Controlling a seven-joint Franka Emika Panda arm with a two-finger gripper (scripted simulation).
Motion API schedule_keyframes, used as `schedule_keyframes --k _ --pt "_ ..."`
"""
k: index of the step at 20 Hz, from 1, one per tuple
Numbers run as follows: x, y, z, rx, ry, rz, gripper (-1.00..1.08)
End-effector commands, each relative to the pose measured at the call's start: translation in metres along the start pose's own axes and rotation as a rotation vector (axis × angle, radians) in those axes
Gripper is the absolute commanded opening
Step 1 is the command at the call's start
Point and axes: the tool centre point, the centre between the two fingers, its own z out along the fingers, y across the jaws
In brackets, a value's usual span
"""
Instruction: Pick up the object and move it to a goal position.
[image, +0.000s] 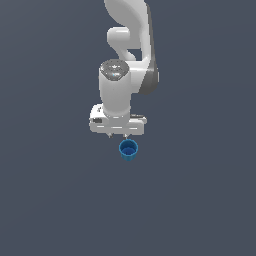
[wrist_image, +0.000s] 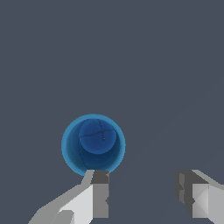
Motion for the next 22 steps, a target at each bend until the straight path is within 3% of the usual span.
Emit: schedule_keyframes --k 1,22 --pt "0.000 -0.001 0.002 -0.008 -0.001 0.017 0.28" --pt "0.005 -0.020 0.033 -0.154 0.025 0.329 0.28"
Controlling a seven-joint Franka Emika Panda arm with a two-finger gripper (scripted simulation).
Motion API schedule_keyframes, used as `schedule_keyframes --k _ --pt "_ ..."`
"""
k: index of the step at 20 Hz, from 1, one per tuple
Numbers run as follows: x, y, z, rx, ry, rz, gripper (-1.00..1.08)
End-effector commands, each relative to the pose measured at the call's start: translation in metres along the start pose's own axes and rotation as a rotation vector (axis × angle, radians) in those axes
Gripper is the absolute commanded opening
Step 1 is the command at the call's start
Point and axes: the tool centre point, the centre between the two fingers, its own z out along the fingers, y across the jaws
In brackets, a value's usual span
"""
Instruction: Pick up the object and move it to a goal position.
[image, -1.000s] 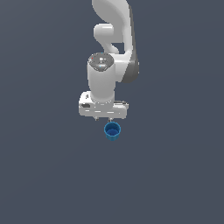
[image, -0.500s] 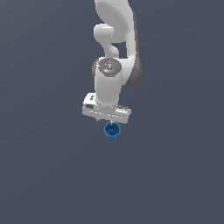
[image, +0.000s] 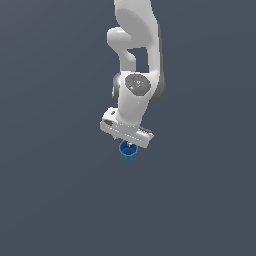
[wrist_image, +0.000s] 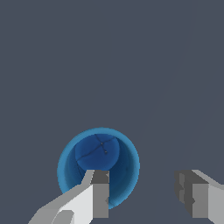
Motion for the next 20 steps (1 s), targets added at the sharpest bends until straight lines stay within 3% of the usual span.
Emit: schedule_keyframes --k 1,20 --pt "0.000 -0.003 0.003 -0.019 0.009 0.043 0.28" --pt "-0.001 -0.028 0.022 -0.139 0.126 0.350 0.28"
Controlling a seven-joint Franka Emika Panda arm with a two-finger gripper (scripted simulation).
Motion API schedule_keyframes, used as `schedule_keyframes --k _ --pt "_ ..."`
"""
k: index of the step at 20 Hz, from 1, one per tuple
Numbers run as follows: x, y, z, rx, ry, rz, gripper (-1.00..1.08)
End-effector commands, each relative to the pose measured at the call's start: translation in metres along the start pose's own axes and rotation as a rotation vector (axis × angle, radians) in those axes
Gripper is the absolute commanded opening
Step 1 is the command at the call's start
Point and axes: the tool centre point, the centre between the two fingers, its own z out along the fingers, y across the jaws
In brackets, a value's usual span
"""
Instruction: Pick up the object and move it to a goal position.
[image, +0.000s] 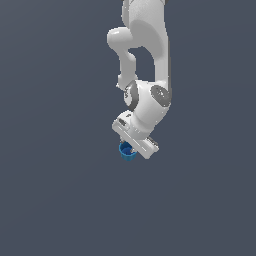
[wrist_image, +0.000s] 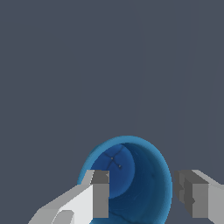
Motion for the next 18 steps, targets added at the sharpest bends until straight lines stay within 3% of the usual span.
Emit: schedule_keyframes --k 1,18 --pt "-0.001 -0.003 0.001 -0.012 0.020 0.041 0.28" --pt "-0.009 -0.028 0.004 -0.049 0.177 0.308 0.28"
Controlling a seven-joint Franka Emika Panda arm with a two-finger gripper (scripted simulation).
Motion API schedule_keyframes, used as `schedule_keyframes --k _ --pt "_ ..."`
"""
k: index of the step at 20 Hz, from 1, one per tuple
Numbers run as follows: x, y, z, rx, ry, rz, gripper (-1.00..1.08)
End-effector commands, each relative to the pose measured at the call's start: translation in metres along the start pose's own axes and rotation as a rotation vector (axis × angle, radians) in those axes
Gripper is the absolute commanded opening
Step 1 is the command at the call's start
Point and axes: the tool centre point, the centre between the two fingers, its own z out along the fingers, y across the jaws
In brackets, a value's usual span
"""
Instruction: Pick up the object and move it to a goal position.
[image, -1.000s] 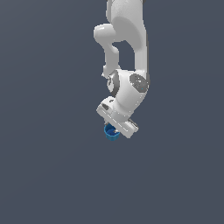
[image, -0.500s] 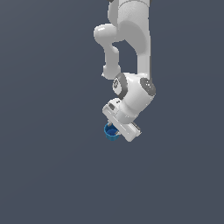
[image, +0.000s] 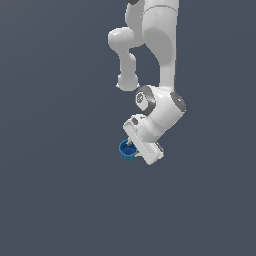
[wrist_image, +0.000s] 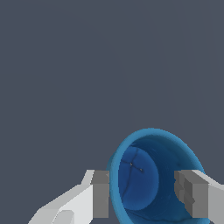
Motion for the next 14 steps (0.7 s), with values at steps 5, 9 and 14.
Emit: schedule_keyframes --k 5,9,14 --pt "-0.005 -0.008 -0.002 0.004 0.061 0.098 0.28" --pt "-0.007 -0.012 -0.004 0.009 0.090 0.142 0.28" --pt "-0.009 -0.016 -0.005 0.016 0.114 0.180 0.28"
